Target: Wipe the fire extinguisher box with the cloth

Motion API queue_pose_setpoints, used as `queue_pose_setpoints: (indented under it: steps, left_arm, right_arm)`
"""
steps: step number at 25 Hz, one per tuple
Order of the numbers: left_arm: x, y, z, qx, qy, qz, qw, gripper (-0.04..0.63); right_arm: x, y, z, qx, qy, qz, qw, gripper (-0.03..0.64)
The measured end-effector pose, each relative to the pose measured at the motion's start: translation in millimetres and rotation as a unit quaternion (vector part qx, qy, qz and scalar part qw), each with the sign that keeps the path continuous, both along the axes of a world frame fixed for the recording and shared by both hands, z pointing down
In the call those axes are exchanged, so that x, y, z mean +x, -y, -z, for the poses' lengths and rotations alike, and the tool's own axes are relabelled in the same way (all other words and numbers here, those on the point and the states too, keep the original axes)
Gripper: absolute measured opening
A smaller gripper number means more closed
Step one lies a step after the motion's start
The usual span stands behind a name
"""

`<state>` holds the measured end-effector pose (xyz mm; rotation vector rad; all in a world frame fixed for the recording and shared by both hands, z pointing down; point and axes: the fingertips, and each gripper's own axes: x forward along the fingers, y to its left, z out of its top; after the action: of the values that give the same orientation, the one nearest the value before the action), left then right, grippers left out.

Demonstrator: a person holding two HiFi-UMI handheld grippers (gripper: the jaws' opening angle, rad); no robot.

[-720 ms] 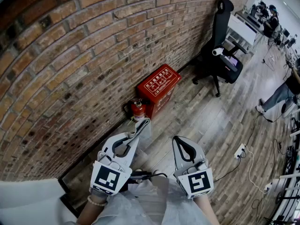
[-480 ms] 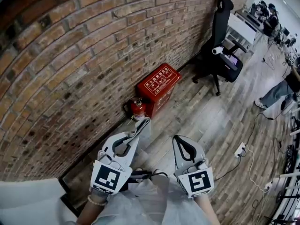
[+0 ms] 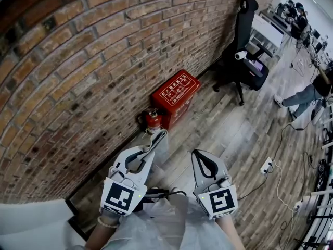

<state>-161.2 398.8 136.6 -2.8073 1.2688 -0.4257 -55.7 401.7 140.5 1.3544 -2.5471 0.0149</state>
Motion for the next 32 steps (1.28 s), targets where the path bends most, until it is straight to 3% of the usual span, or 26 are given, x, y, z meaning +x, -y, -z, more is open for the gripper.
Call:
queue_pose_setpoints:
  steps: [16,23,32]
  left_arm:
    - [-17.4,1.0,6.6,0.024,0.003,-0.035,0.9991,0.012]
    - [-15.5,6.1,3.9,0.022,0.002,-0.047,0.9986,0.012]
    - [1.3,46.2,-7.2,0.014,0.011,-0.043,0.9989,0.012]
  right_arm:
    - [-11.9,-4.9,3.4,0.015,0.006,-0.048,0.999,0.007]
    - [-7.8,-9.9,-3.9,0.000,-0.002,-0.064,0.998,0.008]
    - [10.1,35.9,-12.8,-0.003,0.010,-0.063,0.998,0.008]
